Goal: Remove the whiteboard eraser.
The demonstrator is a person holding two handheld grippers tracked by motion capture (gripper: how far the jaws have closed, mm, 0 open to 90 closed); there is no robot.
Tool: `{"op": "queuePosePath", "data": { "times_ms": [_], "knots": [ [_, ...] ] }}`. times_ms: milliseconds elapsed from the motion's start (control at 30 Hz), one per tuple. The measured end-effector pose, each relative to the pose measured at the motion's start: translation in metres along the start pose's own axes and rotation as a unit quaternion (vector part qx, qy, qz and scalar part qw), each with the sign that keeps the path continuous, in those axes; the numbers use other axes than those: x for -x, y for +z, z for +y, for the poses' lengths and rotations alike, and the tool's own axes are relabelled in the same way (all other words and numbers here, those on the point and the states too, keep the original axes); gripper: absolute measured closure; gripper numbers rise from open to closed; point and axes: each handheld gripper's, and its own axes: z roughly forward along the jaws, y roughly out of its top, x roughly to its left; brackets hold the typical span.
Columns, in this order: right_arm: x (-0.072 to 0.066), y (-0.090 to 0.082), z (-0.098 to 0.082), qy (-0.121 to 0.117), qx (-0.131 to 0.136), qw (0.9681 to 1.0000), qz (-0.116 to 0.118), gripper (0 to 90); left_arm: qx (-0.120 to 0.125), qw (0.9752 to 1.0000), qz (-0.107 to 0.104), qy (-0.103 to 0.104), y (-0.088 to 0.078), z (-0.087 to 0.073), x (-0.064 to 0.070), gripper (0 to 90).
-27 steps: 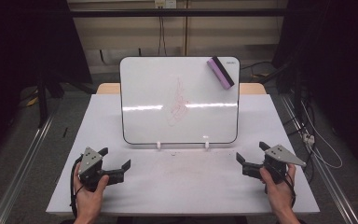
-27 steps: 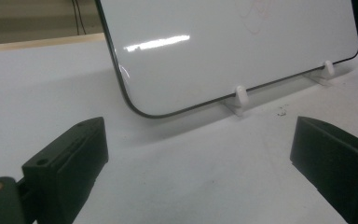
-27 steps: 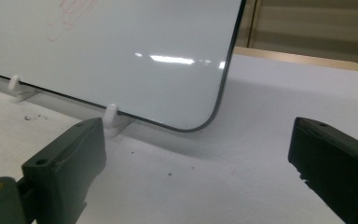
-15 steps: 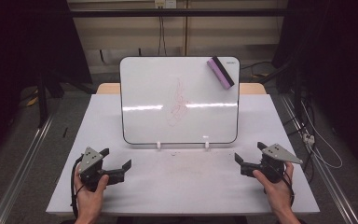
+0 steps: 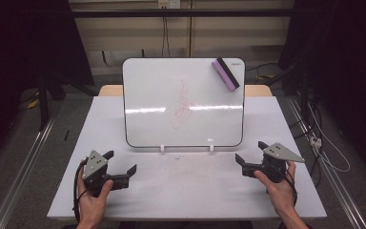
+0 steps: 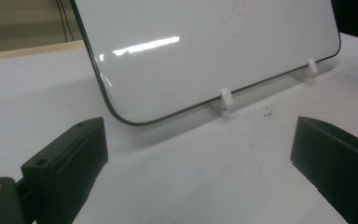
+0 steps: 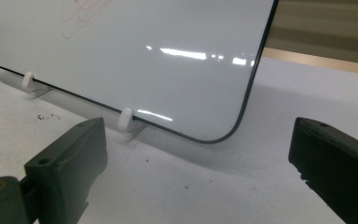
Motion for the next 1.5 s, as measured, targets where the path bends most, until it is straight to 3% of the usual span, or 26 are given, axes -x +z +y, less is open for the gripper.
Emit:
{"op": "queuePosePath", "data": {
  "times_ms": [100, 200, 433, 700, 767, 933, 1500],
  "knots": [
    [0.0, 0.003, 0.007, -0.007, 0.002, 1.0, 0.001, 4.3, 0.002, 1.0, -0.007, -0.001, 0.0, 0.0, 0.0, 3.7],
    [0.001, 0.006, 0.016, -0.011, 0.002, 0.9999, 0.005, 4.5, -0.001, 0.9999, 0.0, 0.013, -0.002, 0.001, 0.001, 3.7],
    [0.001, 0.016, 0.035, -0.021, 0.012, 0.9997, 0.005, 4.2, 0.008, 0.9997, 0.01, 0.022, -0.004, 0.001, 0.0, 3.9],
    [0.004, 0.029, 0.059, -0.032, 0.025, 0.9992, -0.001, 4.1, 0.009, 0.9999, 0.003, 0.013, -0.003, 0.0, -0.001, 3.8],
    [0.004, 0.03, 0.063, -0.036, 0.026, 0.999, -0.003, 4.1, 0.003, 1.0, -0.004, -0.002, -0.002, -0.001, -0.002, 3.8],
    [0.008, 0.036, 0.083, -0.045, 0.033, 0.9984, -0.011, 3.7, -0.003, 0.9999, -0.009, -0.01, -0.001, -0.002, -0.004, 4.8],
    [0.015, 0.056, 0.121, -0.069, 0.047, 0.9959, -0.036, 5.0, -0.009, 0.9999, -0.006, -0.002, 0.003, -0.003, -0.003, 4.0]
  ]
}}
